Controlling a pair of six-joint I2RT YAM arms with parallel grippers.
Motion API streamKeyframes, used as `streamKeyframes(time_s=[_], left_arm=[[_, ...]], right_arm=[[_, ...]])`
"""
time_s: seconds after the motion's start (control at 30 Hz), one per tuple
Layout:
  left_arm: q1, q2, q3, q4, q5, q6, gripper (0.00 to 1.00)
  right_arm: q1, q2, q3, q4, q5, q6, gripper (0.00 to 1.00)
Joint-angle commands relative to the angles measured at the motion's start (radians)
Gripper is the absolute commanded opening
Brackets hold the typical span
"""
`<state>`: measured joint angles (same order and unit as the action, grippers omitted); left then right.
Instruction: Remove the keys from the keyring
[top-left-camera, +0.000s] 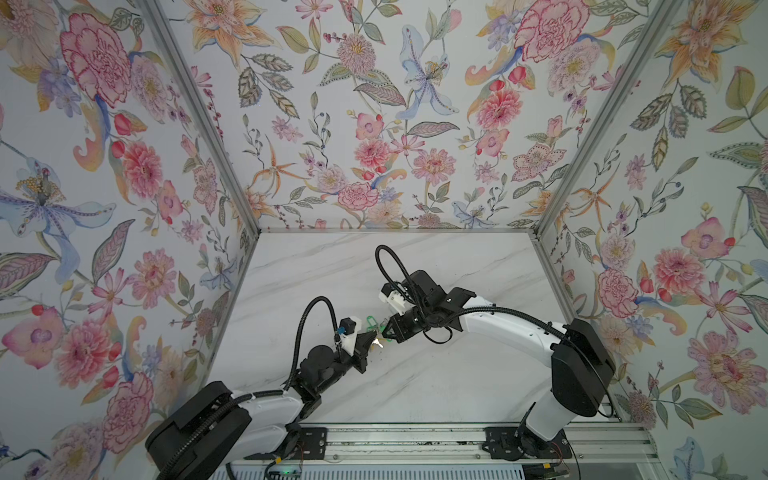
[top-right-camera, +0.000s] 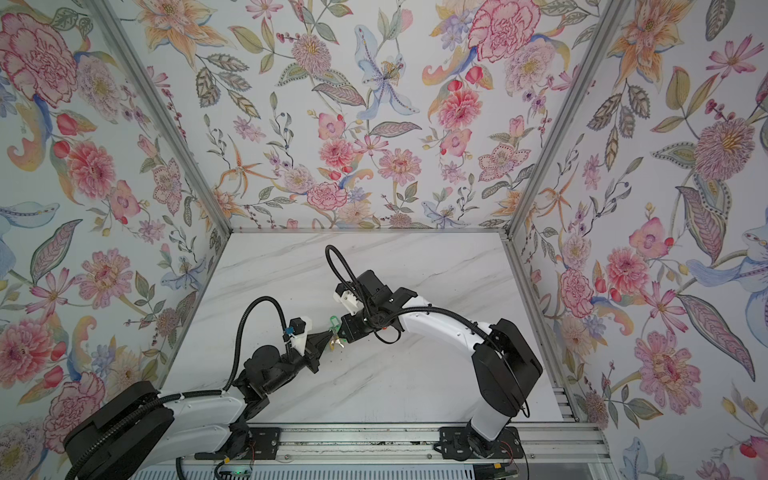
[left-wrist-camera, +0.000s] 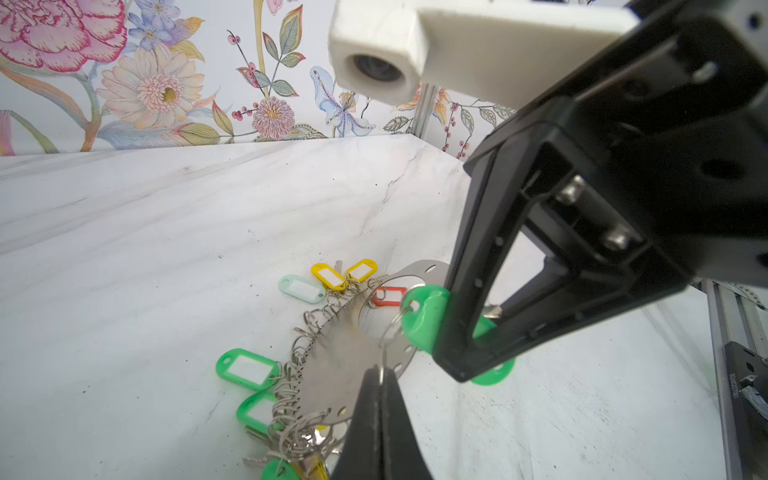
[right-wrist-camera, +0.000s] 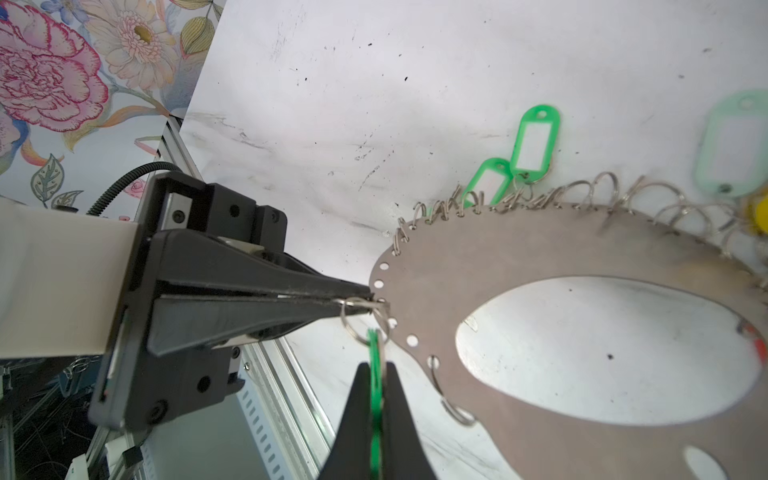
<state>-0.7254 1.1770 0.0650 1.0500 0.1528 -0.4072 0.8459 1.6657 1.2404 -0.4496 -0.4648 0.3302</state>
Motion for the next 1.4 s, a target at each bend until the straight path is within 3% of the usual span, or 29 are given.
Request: streamKeyframes(time_s=[0.0, 0.3, 0.63, 1.0, 1.1, 1.27, 1.37], left_arm=[[0.003, -0.003, -0.037, -0.048, -0.047, 0.005, 0.0], [0.004, 0.007, -0.04, -0.035, -0.041, 0.006, 0.0], [0.003, 0.023, -0.019, -0.045, -0.017, 0.031, 0.0], [0.003, 0.002, -0.025, -0.035, 0.006, 0.029, 0.0], [0.003, -0.009, -0.031, -0.042, -0.006, 0.031, 0.06], [0.003, 0.001, -0.04, -0.03, -0.017, 0.031, 0.24], [0.003, 0.01, -0.035, -0.017, -0.013, 0.03, 0.26]], right_arm=[[-0.042, -0.067, -0.028, -0.012, 0.039, 0.009, 0.0], [-0.048, -0.092, -0.044, -0.013, 0.049, 0.014, 0.0], [0.074, -0.051, 0.069, -0.105, 0.058, -0.027, 0.0], [0.131, 0.016, 0.136, -0.186, 0.024, -0.066, 0.0], [0.111, 0.0, 0.126, -0.184, 0.037, -0.064, 0.0], [0.095, -0.038, 0.146, -0.186, 0.034, -0.058, 0.0], [0.089, -0.043, 0.152, -0.186, 0.018, -0.055, 0.0]])
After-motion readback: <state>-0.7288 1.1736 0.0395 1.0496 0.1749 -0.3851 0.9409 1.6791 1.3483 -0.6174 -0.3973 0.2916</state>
